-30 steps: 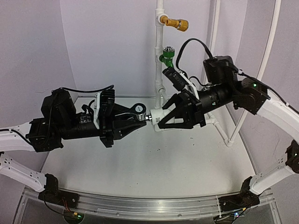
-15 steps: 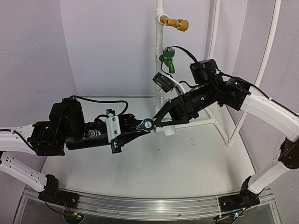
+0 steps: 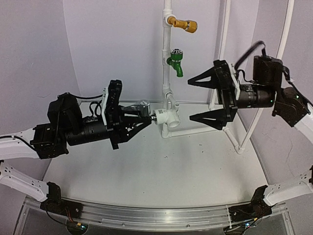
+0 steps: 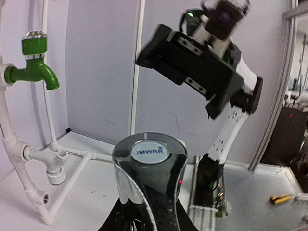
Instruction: Install the water faucets
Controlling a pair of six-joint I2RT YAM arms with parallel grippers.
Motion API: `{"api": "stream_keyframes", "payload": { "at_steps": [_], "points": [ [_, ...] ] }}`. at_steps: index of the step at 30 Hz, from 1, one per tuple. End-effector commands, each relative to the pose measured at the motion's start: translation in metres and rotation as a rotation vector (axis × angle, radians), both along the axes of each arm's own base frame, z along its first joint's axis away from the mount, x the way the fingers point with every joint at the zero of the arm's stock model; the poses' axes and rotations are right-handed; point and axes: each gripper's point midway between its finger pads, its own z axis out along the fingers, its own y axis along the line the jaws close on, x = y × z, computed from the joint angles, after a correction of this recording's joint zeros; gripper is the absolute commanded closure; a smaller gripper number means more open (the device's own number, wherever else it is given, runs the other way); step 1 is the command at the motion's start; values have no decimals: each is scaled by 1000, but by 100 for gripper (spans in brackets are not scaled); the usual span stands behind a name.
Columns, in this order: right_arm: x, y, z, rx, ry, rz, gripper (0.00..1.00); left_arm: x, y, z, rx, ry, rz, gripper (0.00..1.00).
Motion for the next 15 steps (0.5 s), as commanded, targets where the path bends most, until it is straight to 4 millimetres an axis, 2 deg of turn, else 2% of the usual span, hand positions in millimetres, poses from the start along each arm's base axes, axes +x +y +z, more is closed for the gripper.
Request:
{"api": "stream_keyframes", "payload": {
  "at_steps": [1, 5, 9, 15],
  "points": [
    [2, 10, -14, -65, -339, -7, 2, -16, 16, 55, -263, 201, -172, 100],
    [-8, 23, -25, -108, -459, -4, 2, -22, 17, 61, -293, 249, -226, 100],
    [-7, 35, -28, -115, -495, -16, 4, -29, 13, 58, -286, 286, -284, 100],
    [-12, 44, -9, -41, -488, -35, 13, -31, 8, 52, -282, 341, -326, 100]
  ]
}}
